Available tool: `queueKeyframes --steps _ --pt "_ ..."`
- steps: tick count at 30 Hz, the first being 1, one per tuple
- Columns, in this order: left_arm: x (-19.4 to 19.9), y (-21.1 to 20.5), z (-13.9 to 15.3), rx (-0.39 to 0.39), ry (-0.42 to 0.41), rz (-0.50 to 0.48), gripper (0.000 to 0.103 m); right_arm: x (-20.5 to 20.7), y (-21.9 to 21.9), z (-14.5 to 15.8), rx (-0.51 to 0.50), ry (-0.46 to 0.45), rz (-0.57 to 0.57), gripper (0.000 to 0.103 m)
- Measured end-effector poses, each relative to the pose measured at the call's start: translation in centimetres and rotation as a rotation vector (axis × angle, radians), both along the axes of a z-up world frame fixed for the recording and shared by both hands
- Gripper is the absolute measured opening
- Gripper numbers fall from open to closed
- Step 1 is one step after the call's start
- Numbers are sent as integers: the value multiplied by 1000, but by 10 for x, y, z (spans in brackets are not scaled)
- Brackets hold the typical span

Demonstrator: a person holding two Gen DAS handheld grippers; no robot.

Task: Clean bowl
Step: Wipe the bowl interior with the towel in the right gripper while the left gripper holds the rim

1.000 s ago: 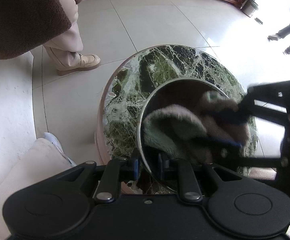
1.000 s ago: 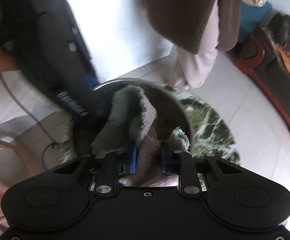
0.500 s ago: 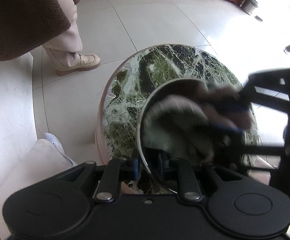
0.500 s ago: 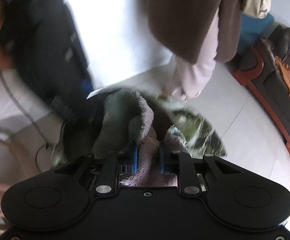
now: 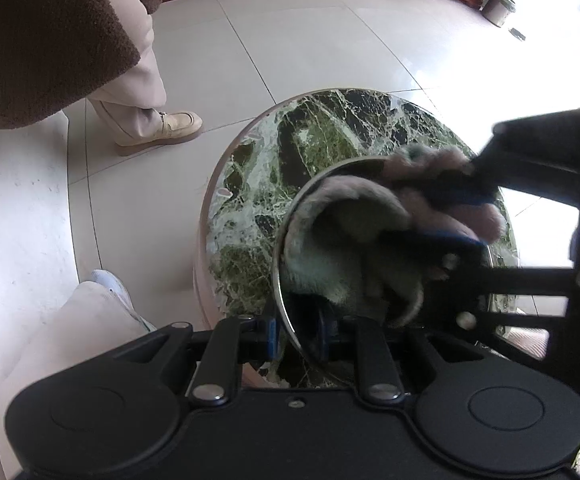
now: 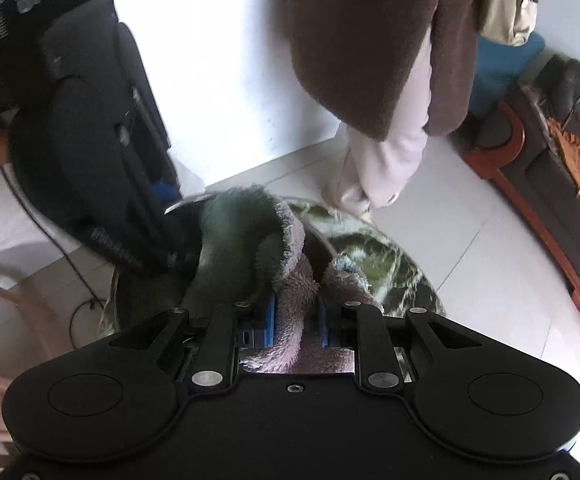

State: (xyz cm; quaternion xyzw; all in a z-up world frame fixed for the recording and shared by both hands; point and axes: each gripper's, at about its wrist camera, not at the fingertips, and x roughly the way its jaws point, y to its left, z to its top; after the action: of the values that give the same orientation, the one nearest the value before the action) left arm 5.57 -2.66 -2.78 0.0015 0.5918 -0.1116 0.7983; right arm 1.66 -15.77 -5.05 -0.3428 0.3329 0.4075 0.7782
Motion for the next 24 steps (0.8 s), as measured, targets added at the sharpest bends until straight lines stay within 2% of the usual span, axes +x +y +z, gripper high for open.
queueKeyframes --steps 3,8,13,15,20,24 --pt "2 1 0 -7 1 6 17 -11 -2 -6 -20 33 12 20" --pt "2 1 0 0 0 -1 17 -19 3 -2 32 81 28 20" --pt "0 1 1 8 -1 -10 17 2 13 4 21 -33 10 20" --pt "0 2 1 7 -2 -6 17 6 11 3 2 -44 11 20" --pt "2 4 1 -3 -2 5 17 -5 7 -12 -41 14 17 20" --pt "3 3 1 -1 -1 -6 17 -7 11 -7 28 98 12 20"
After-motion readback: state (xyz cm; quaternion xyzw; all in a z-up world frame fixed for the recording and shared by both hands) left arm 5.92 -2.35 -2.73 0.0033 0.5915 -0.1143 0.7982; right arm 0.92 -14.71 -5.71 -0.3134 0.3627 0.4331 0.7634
